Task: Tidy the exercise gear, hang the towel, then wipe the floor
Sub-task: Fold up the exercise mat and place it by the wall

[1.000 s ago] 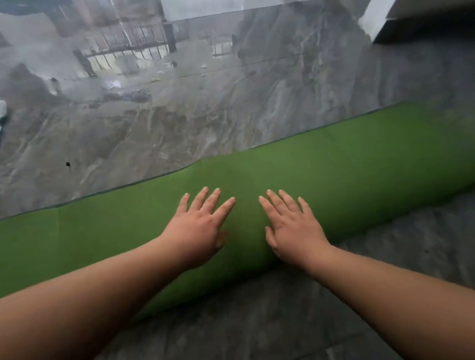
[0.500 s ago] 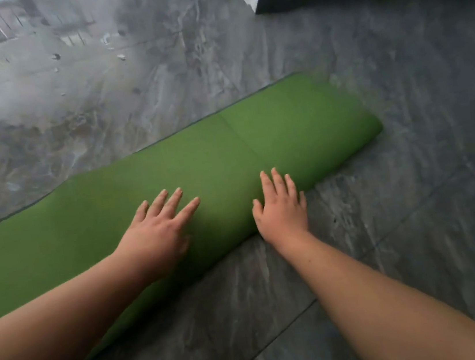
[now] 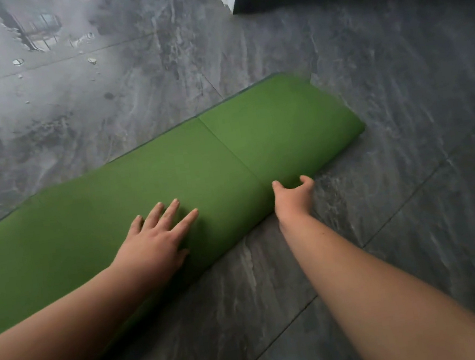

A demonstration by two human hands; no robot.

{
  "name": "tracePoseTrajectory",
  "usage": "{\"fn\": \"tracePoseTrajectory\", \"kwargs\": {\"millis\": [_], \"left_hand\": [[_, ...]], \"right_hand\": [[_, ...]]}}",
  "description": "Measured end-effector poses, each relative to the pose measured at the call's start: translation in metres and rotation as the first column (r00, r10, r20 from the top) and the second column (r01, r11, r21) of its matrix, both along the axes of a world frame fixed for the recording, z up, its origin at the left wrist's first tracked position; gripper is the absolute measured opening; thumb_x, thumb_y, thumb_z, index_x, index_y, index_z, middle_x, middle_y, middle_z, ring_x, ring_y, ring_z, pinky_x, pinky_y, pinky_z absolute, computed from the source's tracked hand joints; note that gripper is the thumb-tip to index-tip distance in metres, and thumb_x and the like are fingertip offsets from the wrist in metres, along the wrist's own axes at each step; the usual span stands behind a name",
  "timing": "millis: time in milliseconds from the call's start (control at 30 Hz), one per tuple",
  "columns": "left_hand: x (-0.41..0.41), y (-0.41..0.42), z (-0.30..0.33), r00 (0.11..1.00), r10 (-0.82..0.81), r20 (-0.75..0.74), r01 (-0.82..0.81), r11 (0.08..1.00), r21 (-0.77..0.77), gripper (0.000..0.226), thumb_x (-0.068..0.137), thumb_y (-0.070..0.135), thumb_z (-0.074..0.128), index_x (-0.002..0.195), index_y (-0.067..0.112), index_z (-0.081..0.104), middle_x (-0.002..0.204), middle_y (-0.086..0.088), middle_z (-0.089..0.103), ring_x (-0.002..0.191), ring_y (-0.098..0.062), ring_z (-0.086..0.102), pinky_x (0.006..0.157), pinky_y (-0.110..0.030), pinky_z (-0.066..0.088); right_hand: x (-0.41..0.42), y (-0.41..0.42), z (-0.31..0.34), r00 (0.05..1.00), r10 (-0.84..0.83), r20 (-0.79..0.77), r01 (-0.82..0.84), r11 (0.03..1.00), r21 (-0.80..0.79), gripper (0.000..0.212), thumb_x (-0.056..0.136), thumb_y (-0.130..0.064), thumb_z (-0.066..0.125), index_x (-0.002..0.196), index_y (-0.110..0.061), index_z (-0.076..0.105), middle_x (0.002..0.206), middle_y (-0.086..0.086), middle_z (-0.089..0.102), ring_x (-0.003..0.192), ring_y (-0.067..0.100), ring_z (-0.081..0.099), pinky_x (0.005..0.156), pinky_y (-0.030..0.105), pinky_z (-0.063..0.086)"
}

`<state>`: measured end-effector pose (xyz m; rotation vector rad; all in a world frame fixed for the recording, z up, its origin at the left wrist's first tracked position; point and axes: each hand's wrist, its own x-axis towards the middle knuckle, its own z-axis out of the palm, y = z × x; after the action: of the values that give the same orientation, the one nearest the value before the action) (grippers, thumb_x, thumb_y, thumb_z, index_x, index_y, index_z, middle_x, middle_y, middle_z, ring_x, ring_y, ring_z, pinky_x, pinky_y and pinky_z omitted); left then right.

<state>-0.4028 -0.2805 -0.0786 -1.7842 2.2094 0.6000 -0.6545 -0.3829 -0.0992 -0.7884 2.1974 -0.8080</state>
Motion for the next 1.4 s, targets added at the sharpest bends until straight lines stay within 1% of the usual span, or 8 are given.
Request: {"fn": "tracePoseTrajectory", "kwargs": {"millis": [167, 400, 533, 800, 933, 1067, 1233, 1400], "left_hand": [[-0.002, 0.014, 0.000, 0.999, -0.011, -0.051, 0.010, 1.000, -0.013, 0.072, 0.097, 0.047, 0.041, 0.151, 0.046, -0.006, 0.164, -0.002, -0.007, 0.151, -0.028, -0.001, 0.120, -0.050, 0.012], [0.009, 0.018, 0.008, 0.998, 0.008, -0.060, -0.009, 1.000, -0.013, 0.078, 0.097, 0.043, 0.043, 0.151, 0.043, -0.014, 0.163, -0.005, -0.014, 0.151, -0.029, -0.004, 0.121, -0.047, 0.013], [0.027, 0.019, 0.026, 0.993, 0.053, -0.107, -0.061, 0.995, -0.075, 0.081, 0.097, 0.046, 0.045, 0.150, 0.042, -0.016, 0.163, -0.005, -0.015, 0.151, -0.027, -0.005, 0.122, -0.043, 0.011], [0.087, 0.057, 0.053, 0.978, 0.161, -0.134, -0.177, 0.977, -0.115, 0.082, 0.097, 0.045, 0.047, 0.151, 0.042, -0.013, 0.164, -0.004, -0.013, 0.151, -0.024, -0.004, 0.121, -0.039, 0.009], [0.108, 0.086, 0.049, 0.965, 0.203, -0.167, -0.221, 0.970, -0.100, 0.083, 0.096, 0.044, 0.050, 0.152, 0.040, -0.011, 0.164, -0.006, -0.008, 0.151, -0.026, 0.001, 0.122, -0.040, 0.014], [0.118, 0.115, 0.043, 0.955, 0.243, -0.168, -0.258, 0.964, -0.070, 0.081, 0.094, 0.040, 0.052, 0.156, 0.030, 0.001, 0.164, -0.010, -0.005, 0.151, -0.027, 0.004, 0.122, -0.038, 0.014], [0.120, 0.149, 0.031, 0.956, 0.257, -0.144, -0.255, 0.966, 0.035, 0.077, 0.095, 0.038, 0.049, 0.156, 0.020, 0.005, 0.163, -0.014, -0.006, 0.151, -0.027, 0.002, 0.122, -0.033, 0.006], [0.123, 0.164, 0.019, 0.946, 0.277, -0.167, -0.264, 0.960, 0.099, 0.077, 0.096, 0.038, 0.047, 0.156, 0.025, 0.001, 0.164, -0.013, -0.002, 0.151, -0.028, 0.004, 0.122, -0.035, 0.010]], "right_hand": [[-0.004, -0.010, 0.003, 0.906, -0.250, 0.342, 0.286, 0.957, -0.056, 0.082, 0.082, -0.012, 0.076, 0.148, -0.008, 0.029, 0.142, 0.008, 0.049, 0.114, 0.021, 0.054, 0.095, 0.029, 0.040], [0.009, -0.005, 0.033, 0.910, -0.062, 0.410, 0.179, 0.951, -0.254, 0.063, 0.076, 0.011, 0.063, 0.133, -0.010, 0.048, 0.118, 0.009, 0.066, 0.101, 0.024, 0.066, 0.089, 0.036, 0.054], [0.025, 0.011, 0.057, 0.963, 0.080, 0.257, 0.017, 0.935, -0.355, 0.048, 0.077, 0.016, 0.054, 0.120, -0.005, 0.055, 0.105, 0.005, 0.064, 0.088, 0.017, 0.062, 0.068, 0.016, 0.051], [0.040, 0.042, 0.084, 0.887, 0.418, -0.196, -0.454, 0.868, -0.202, 0.021, 0.089, -0.021, 0.062, 0.108, -0.013, 0.061, 0.091, 0.005, 0.062, 0.083, 0.025, 0.058, 0.065, 0.025, 0.034], [0.048, 0.063, 0.065, 0.732, 0.594, -0.334, -0.655, 0.749, -0.101, 0.049, 0.082, -0.020, 0.055, 0.130, -0.028, 0.052, 0.108, 0.014, 0.066, 0.099, 0.035, 0.062, 0.088, 0.044, 0.052], [0.054, 0.085, 0.045, 0.416, 0.804, -0.426, -0.808, 0.541, 0.232, 0.085, 0.081, 0.000, 0.050, 0.155, -0.033, 0.024, 0.155, 0.020, 0.032, 0.143, 0.036, 0.031, 0.117, 0.046, 0.028], [0.078, 0.115, 0.033, 0.094, 0.849, -0.519, -0.709, 0.423, 0.564, 0.089, 0.085, -0.021, 0.052, 0.156, -0.027, 0.000, 0.163, 0.018, 0.002, 0.149, 0.039, 0.006, 0.118, 0.058, 0.013], [0.129, 0.143, 0.034, -0.248, 0.783, -0.571, -0.841, 0.118, 0.528, 0.107, 0.072, -0.039, 0.062, 0.155, -0.032, -0.005, 0.165, 0.007, -0.002, 0.150, 0.038, 0.002, 0.115, 0.064, 0.004]]}}
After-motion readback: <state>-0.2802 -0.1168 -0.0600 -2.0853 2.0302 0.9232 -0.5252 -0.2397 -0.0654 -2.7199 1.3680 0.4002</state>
